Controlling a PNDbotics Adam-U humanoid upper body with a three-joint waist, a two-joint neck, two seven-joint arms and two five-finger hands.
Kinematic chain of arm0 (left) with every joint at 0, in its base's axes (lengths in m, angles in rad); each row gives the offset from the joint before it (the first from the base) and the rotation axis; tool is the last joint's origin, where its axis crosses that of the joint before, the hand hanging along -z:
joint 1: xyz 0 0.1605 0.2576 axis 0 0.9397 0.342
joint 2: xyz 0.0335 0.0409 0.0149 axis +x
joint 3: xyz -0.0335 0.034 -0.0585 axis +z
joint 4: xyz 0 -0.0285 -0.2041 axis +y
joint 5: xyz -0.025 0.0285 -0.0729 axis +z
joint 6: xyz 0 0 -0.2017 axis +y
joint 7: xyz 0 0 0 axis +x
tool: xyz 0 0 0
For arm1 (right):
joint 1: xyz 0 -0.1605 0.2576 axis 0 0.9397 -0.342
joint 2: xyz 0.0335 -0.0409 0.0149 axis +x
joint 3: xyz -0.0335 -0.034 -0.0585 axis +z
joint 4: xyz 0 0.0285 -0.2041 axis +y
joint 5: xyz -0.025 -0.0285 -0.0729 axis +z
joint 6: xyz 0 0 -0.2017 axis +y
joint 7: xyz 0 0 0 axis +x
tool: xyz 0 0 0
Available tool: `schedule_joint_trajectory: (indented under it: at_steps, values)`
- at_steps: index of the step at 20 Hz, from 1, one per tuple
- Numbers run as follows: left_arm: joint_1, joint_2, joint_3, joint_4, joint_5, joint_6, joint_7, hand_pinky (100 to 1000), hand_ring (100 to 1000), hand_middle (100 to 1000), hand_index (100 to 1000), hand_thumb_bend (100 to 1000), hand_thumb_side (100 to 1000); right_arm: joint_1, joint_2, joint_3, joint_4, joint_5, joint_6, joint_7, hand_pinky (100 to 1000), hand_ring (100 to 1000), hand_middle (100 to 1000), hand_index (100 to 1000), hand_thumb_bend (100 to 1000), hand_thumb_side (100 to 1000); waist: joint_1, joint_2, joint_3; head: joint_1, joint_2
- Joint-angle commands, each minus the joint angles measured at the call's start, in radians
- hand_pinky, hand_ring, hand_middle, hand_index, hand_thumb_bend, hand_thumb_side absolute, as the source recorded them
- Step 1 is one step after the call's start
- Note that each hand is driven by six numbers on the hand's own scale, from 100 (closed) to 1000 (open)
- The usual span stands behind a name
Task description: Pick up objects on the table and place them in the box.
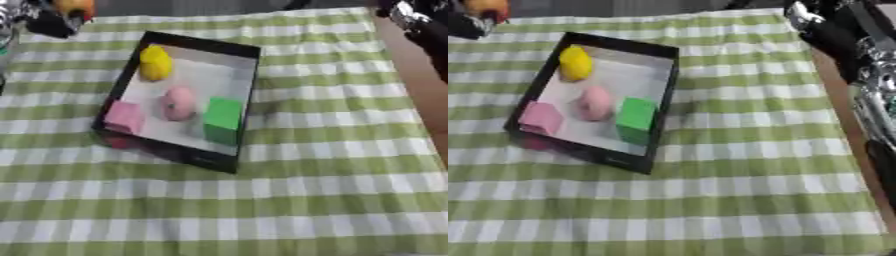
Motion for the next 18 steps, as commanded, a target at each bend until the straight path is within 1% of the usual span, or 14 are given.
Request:
schedule_joint_trajectory:
  at_steps: [1,3,4,5,8,10,15,16,18]
  values:
    - [-0.039,0.026,-0.082,-0.154,0.020,-0.039,-0.111,733,692,635,614,186,100,-0.024,-0.028,-0.012,-0.016,-0.013,-0.004,-0.005,942,782,687,753,140,426,-0.007,-0.019,-0.001,-0.002,-0.003]
    - [-0.052,0.014,-0.138,-0.194,0.031,-0.063,-0.182,732,693,637,616,197,100,-0.032,-0.032,-0.010,-0.018,-0.018,-0.004,-0.004,942,782,687,753,165,412,-0.005,-0.022,-0.003,-0.003,-0.003]
    - [-0.058,0.006,-0.163,-0.201,0.034,-0.074,-0.211,732,694,635,617,424,100,-0.036,-0.034,-0.009,-0.018,-0.019,-0.005,-0.003,942,782,687,753,187,415,-0.005,-0.024,-0.004,-0.003,-0.003]
    - [-0.063,-0.006,-0.189,-0.199,0.034,-0.084,-0.236,732,695,639,617,206,100,-0.040,-0.034,-0.007,-0.018,-0.021,-0.005,-0.001,942,782,687,753,181,403,-0.004,-0.025,-0.006,-0.002,-0.003]
    - [-0.069,-0.050,-0.241,-0.145,0.015,-0.104,-0.276,731,696,640,618,213,104,-0.049,-0.033,-0.002,-0.019,-0.025,-0.004,0.005,942,782,687,753,195,395,-0.003,-0.028,-0.010,0.001,-0.003]
    - [-0.064,-0.085,-0.254,-0.081,-0.014,-0.119,-0.274,731,698,641,620,223,103,-0.052,-0.031,0.001,-0.020,-0.026,-0.004,0.010,942,782,687,753,197,395,-0.002,-0.029,-0.012,0.003,-0.003]
    - [-0.042,-0.176,-0.246,0.087,-0.128,-0.187,-0.212,730,702,646,632,271,118,-0.057,-0.021,0.006,-0.018,-0.027,-0.001,0.016,942,782,687,753,201,396,-0.002,-0.027,-0.016,0.004,-0.003]
    - [-0.040,-0.186,-0.243,0.112,-0.141,-0.203,-0.203,730,702,646,632,271,118,-0.057,-0.020,0.006,-0.018,-0.027,-0.001,0.017,942,782,687,753,201,396,-0.002,-0.026,-0.016,0.003,-0.003]
    - [-0.037,-0.197,-0.238,0.141,-0.154,-0.228,-0.192,734,709,657,647,311,146,-0.057,-0.019,0.006,-0.016,-0.026,0.000,0.017,942,782,686,752,202,396,0.000,-0.025,-0.015,0.000,-0.003]
